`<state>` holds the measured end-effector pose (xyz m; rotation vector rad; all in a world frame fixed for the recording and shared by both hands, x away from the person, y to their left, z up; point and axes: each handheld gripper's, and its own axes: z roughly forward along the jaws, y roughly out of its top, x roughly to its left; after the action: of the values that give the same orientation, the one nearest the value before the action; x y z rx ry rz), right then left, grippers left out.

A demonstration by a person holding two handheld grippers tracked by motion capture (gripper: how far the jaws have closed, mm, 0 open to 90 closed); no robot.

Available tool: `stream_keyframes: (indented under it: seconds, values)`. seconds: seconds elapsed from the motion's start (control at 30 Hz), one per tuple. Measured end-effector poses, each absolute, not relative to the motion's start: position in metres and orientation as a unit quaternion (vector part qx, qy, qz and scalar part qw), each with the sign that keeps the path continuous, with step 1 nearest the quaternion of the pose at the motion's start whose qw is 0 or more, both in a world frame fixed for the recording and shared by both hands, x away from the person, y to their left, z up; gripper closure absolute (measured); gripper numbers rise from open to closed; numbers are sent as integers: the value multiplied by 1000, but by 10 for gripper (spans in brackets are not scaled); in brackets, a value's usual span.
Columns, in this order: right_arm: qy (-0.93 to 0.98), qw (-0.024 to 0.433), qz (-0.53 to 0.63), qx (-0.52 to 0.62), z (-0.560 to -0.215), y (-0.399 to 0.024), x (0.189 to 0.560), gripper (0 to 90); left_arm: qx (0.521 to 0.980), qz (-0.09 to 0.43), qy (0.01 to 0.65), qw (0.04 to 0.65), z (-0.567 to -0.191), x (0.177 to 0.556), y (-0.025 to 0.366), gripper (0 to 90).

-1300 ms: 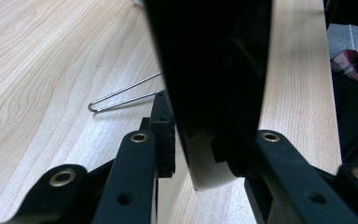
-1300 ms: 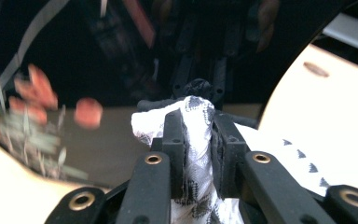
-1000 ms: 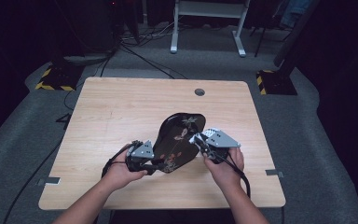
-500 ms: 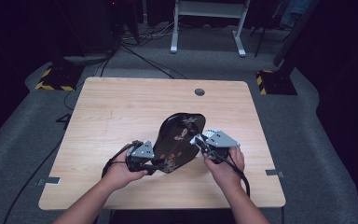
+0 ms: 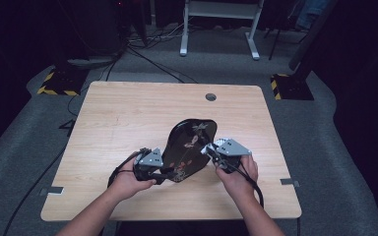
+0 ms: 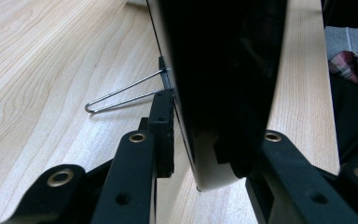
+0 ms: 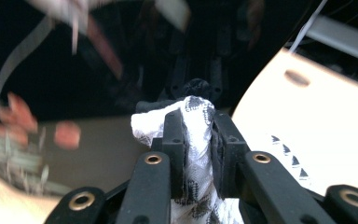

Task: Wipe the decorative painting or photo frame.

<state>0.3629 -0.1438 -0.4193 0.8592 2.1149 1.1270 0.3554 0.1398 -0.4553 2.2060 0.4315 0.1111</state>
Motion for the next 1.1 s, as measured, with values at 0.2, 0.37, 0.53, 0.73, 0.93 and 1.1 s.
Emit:
stream_keyframes:
  seconds: [0.2, 0.37, 0.53, 0.73, 0.93, 1.1]
  values:
    - [783, 302, 434, 326, -410, -148, 367, 788, 885, 46, 171, 429, -455, 355, 139, 707]
    - [794, 284, 416, 340, -436, -151, 366, 788, 886, 45, 171, 429, -455, 355, 139, 705]
    - [797, 285, 419, 328, -433, -146, 362, 788, 886, 44, 172, 429, -455, 355, 139, 706]
    - [799, 267, 452, 293, -432, -124, 346, 788, 886, 46, 172, 428, -455, 355, 139, 709]
    - [815, 247, 438, 287, -455, -114, 339, 788, 886, 47, 174, 428, -455, 355, 139, 706]
    - [823, 242, 425, 289, -458, -111, 337, 789, 886, 47, 175, 427, -455, 355, 139, 709]
